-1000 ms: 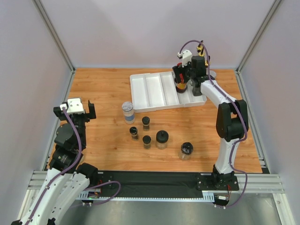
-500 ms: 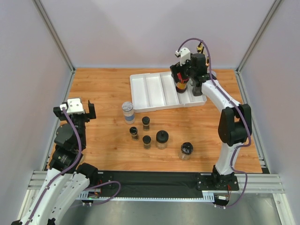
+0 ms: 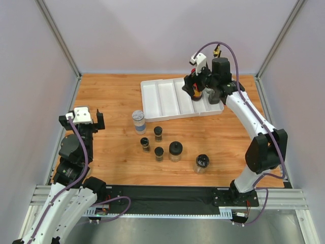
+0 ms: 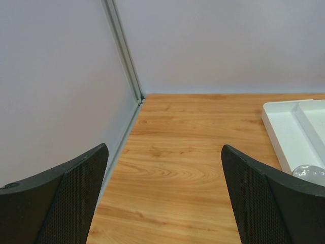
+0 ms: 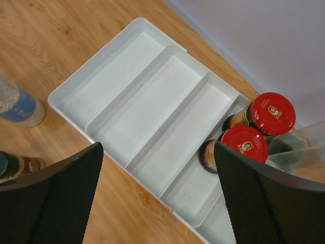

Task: Organize the condiment bottles
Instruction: Pick up the bottle from the corner of the board.

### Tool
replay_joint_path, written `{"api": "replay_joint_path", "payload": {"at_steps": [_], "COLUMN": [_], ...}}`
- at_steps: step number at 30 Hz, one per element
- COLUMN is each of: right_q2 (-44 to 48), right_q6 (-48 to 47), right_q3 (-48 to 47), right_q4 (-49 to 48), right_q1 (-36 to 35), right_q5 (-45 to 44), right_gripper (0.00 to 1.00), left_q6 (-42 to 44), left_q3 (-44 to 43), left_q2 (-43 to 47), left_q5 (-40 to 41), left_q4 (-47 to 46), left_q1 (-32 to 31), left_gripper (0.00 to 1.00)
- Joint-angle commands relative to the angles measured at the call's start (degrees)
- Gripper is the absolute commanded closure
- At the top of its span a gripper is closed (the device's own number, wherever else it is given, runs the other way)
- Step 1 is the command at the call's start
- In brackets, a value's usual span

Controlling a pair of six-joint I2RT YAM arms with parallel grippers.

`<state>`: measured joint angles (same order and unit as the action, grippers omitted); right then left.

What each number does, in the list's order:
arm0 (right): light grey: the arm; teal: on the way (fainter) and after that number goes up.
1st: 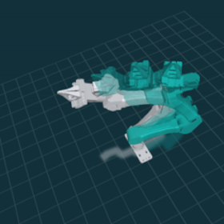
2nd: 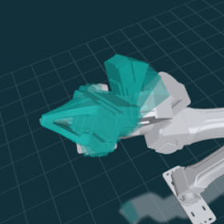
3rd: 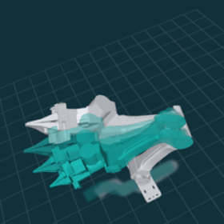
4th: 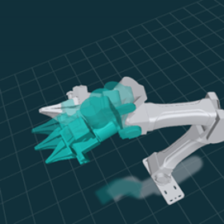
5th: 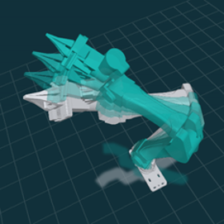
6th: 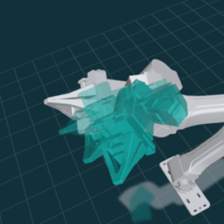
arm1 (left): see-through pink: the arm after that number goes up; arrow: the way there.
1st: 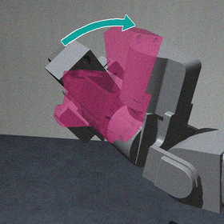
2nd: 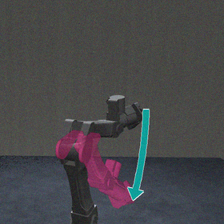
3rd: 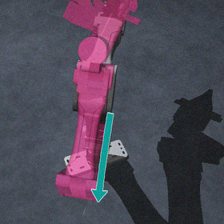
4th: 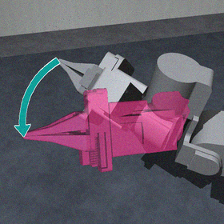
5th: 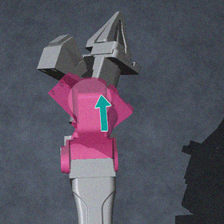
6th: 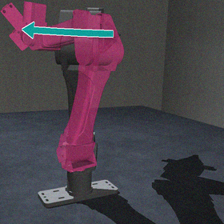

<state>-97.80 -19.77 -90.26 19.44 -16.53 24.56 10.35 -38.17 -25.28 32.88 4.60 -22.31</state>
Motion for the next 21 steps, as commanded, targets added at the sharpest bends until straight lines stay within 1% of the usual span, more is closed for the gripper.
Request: {"api": "replay_joint_path", "payload": {"at_steps": [1,6,14,17,20,21], "right_q2": [6.64,16.12,28.53,32.14,35.29,36.09], "right_q6": [-1.67,-5.53,-11.25,-11.17,-10.73,-10.64], "right_q3": [2.62,9.64,21.87,26.08,28.73,30.39], "right_q4": [5.68,11.57,15.8,15.72,15.28,15.19], "right_q1": [-0.25,0.01,0.89,3.17,6.77,9.04], "right_q5": [5.76,8.75,6.91,6.91,7.87,8.57], "right_gripper": [0.08,0.08,0.06,0.06,0.06,0.06], "left_q6": [-0.42,-1.38,-2.96,-3.84,-4.55,-5.07], "left_q3": [-1.03,-1.55,-2.43,-2.78,-3.49,-3.84], "left_q2": [0.23,-0.3,-2.23,-3.2,-4.6,-5.3], "left_q5": [-1.77,-3.88,-7.04,-8.45,-10.12,-11.08], "left_q4": [-0.12,0.76,2.25,2.78,3.57,3.92], "left_q1": [0.42,0.33,0.33,0.33,0.33,0.33], "left_gripper": [0.0,0.0,0.0,0.0,0.0,0.0]}}
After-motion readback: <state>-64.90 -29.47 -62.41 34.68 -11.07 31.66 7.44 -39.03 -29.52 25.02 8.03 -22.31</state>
